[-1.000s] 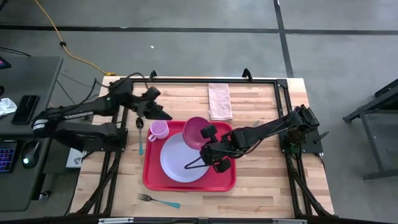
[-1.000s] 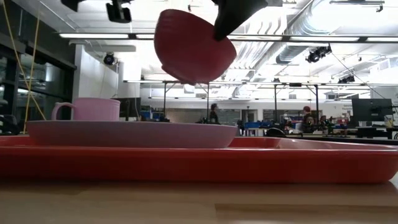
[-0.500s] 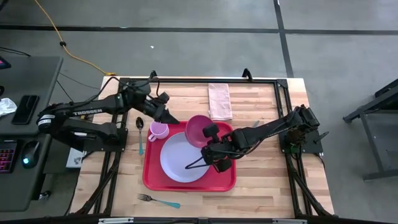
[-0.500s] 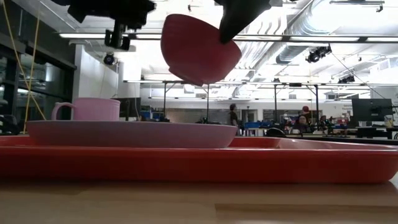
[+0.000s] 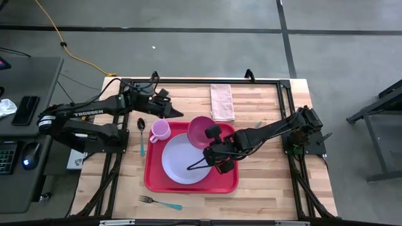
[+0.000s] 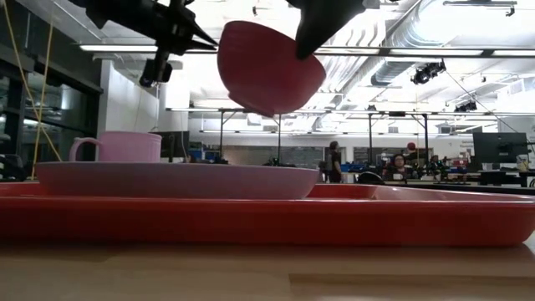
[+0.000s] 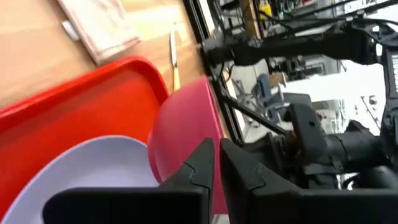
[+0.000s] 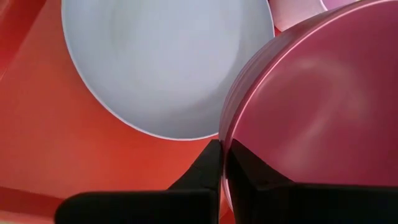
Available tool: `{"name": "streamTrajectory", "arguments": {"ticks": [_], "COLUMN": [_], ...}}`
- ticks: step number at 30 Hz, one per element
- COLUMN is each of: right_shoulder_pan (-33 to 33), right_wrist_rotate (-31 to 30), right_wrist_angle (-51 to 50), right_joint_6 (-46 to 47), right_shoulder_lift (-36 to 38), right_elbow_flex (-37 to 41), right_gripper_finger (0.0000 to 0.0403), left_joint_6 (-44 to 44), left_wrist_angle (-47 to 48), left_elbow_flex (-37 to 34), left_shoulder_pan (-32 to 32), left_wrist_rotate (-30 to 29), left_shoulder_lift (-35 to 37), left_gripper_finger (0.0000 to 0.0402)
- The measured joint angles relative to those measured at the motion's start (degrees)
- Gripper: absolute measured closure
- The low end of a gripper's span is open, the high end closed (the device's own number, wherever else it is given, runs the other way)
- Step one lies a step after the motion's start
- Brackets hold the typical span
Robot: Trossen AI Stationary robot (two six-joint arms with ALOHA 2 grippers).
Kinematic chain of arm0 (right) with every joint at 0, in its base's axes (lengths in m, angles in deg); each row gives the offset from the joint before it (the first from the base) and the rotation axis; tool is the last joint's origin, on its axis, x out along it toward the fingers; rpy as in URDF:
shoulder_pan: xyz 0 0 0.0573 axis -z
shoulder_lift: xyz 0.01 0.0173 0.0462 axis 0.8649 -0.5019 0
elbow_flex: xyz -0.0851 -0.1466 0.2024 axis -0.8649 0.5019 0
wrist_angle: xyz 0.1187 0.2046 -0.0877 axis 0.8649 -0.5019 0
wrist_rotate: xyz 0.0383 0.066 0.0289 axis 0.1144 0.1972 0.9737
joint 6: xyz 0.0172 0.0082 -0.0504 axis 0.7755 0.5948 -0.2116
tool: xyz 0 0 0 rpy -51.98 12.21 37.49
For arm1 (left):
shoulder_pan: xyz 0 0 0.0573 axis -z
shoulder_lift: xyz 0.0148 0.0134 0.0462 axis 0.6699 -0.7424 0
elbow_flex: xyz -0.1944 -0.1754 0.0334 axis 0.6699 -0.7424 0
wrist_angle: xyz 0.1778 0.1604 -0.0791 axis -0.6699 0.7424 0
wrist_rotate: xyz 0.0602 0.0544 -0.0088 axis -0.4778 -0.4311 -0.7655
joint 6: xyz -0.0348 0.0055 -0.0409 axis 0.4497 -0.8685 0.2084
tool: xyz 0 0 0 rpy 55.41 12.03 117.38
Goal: Set up tray
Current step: Put the red bowl on top of the blue plate
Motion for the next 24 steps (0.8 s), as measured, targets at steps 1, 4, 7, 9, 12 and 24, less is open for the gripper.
{"name": "streamTrajectory", "arguments": {"ticks": [1,4,7,9,12,24], "right_shoulder_pan": [0.0,0.0,0.0,0.0,0.0,0.0], "right_wrist_rotate": [0.1,0.2,0.1,0.1,0.1,0.0], "right_wrist_angle": [-0.2,-0.6,-0.6,-0.6,-0.6,-0.5], "right_joint_6": [0.3,0.7,0.7,0.7,0.7,0.8], "right_shoulder_lift": [0.0,0.0,0.0,0.0,0.0,0.0], "right_elbow_flex": [0.0,0.0,0.0,0.0,0.0,0.0], "right_gripper_finger": [0.0403,0.0403,0.0403,0.0403,0.0403,0.0403], "left_joint_6": [0.0,-1.4,-1.5,-1.6,-4.3,-5.4], "left_wrist_angle": [-0.2,-1.6,-1.5,-1.4,-1.4,-1.4], "left_elbow_flex": [0.0,0.0,0.0,0.0,0.0,0.0], "left_shoulder_pan": [0.0,0.0,0.0,0.0,0.0,0.0], "left_wrist_rotate": [-0.2,-0.7,-1.4,-1.5,-1.5,-1.8], "left_shoulder_lift": [0.0,0.0,0.0,0.0,0.0,0.0], "left_gripper_finger": [0.0344,0.0344,0.0344,0.0344,0.0344,0.0344]}}
